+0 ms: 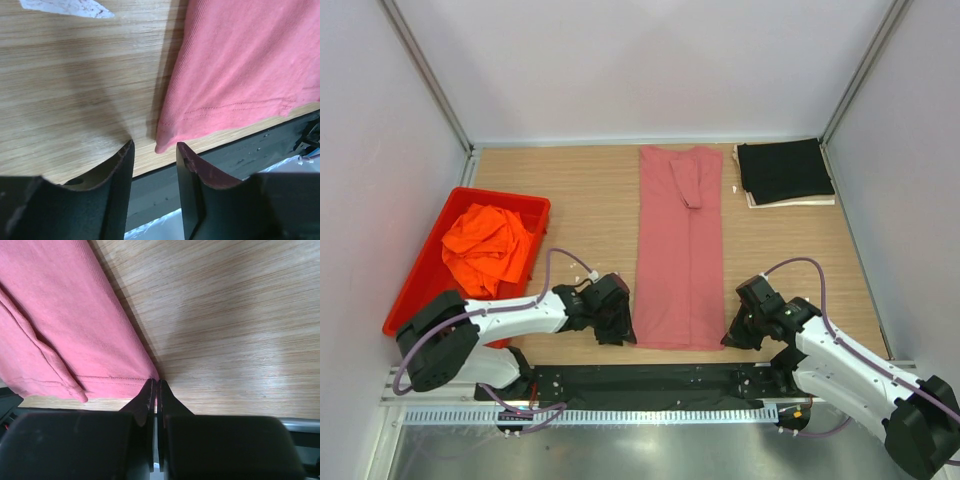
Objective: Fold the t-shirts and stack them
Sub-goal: Fold the tshirt
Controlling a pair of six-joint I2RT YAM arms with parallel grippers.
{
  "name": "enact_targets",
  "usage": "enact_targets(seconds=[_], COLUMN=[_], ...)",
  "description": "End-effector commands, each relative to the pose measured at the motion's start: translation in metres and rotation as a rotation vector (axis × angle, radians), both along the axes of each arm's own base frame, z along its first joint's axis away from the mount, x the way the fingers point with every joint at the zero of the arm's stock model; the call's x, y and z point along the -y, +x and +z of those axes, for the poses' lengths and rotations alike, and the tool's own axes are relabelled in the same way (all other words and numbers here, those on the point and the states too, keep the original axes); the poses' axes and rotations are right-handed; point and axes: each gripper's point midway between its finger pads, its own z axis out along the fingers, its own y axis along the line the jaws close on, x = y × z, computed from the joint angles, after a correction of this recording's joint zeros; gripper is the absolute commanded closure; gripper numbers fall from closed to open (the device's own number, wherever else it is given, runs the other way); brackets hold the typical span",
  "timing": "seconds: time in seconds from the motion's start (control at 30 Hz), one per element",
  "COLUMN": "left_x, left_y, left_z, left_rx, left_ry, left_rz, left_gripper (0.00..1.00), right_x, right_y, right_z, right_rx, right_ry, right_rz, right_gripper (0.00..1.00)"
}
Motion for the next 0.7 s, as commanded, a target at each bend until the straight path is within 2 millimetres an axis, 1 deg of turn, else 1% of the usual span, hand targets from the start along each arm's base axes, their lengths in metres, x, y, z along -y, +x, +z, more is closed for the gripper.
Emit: enact_targets(seconds=[0.0,0.1,0.2,0.3,0.33,0.4,0.43,0.5,0.57,0.67], left_x=[-0.021,-0.009,-0.007,-0.009,-0.010,-0.011,-0.010,-0.009,-0.006,-0.002], left_y=[-0.008,-0.010,-0.010,-0.011,-0.012,-0.011,-0.011,-0.011,-0.011,-0.010], left_z=[-0.013,-0.014,-0.020,-0.025,-0.028,-0.028,-0.026,-0.022,-0.015,-0.004], left_rx=[-0.012,-0.030,-0.048,-0.058,-0.063,-0.063,-0.062,-0.056,-0.036,-0.020], left_ry=[0.078,0.030,0.038,0.056,0.064,0.066,0.062,0.056,0.044,0.020], left_rz=[0.003,-0.015,-0.007,-0.003,0.002,0.006,0.010,0.014,0.027,0.047], left_gripper=[0.57,0.56,0.59,0.72,0.81,0.90,0.99,1.00,1.00,1.00], right_x=[0.004,0.006,0.007,0.008,0.008,0.008,0.009,0.010,0.014,0.015], right_y=[0.000,-0.001,-0.002,-0.003,-0.003,-0.004,-0.004,-0.003,0.001,0.003], right_z=[0.001,0.002,0.003,0.003,0.003,0.004,0.005,0.010,0.019,0.026], right_rx=[0.013,0.024,0.030,0.031,0.030,0.031,0.030,0.034,0.054,0.068], right_ry=[-0.023,-0.023,-0.021,-0.021,-0.023,-0.021,-0.025,-0.031,-0.053,-0.056], right_rz=[0.004,0.003,0.003,0.006,0.007,0.010,0.011,0.007,0.000,-0.008], right_gripper=[0.99,0.99,0.99,0.99,0.99,0.99,0.99,0.99,0.99,0.99])
